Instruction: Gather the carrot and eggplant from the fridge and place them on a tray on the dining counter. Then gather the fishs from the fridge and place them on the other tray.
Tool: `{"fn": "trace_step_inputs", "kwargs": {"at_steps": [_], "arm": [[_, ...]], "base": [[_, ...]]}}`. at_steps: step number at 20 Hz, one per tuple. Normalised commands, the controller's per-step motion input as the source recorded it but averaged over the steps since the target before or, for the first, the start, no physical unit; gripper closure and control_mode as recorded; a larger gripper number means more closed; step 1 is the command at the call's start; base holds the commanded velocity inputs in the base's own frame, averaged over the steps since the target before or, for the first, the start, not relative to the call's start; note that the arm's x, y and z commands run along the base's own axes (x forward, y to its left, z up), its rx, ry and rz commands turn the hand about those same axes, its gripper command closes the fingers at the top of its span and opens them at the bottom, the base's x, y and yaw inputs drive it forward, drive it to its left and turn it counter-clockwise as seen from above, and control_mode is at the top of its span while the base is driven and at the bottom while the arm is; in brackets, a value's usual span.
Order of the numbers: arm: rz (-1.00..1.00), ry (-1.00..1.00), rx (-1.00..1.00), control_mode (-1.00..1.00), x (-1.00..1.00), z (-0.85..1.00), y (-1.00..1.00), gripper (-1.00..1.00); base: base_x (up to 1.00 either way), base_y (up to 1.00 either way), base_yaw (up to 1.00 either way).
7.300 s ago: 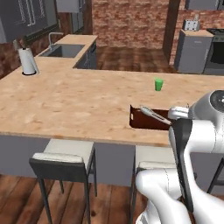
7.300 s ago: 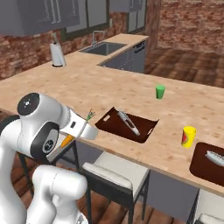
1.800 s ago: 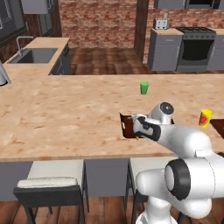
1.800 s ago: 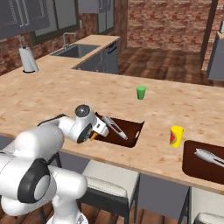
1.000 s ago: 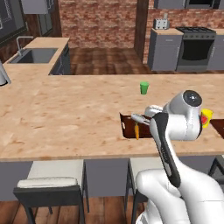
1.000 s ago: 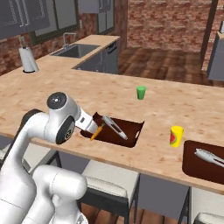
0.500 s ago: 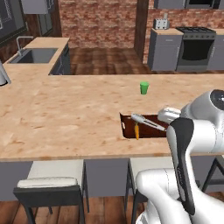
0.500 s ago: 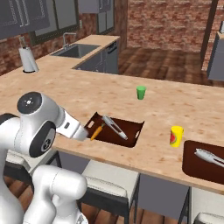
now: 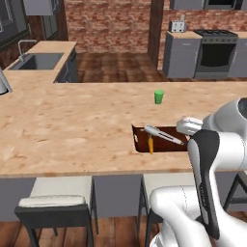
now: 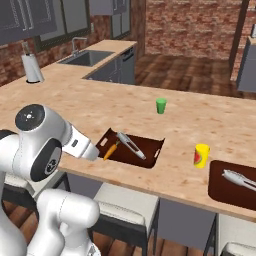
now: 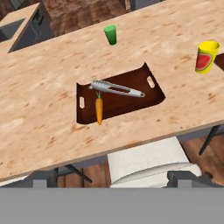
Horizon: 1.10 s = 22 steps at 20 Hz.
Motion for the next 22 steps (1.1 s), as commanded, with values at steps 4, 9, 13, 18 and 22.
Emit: {"fn": "trace_step_inputs", "kwargs": {"at_steps": [4,9,13,18,22], "arm": [[0.00,0.00,0.00,1.00,0.00,0.00,0.00,-1.00],[0.00,0.00,0.00,1.00,0.00,0.00,0.00,-1.00],[0.00,0.00,0.00,1.00,0.00,0.00,0.00,-1.00],[0.00,0.00,0.00,1.00,0.00,0.00,0.00,-1.00],[0.00,0.00,0.00,1.00,0.00,0.00,0.00,-1.00]], "base": [[-0.67,-0.62,-0.09],[-0.83,-0.77,-0.17],[-0.63,-0.91,-0.18],[-0.38,-1.00,-0.13],[-0.23,-1.00,-0.11]]}}
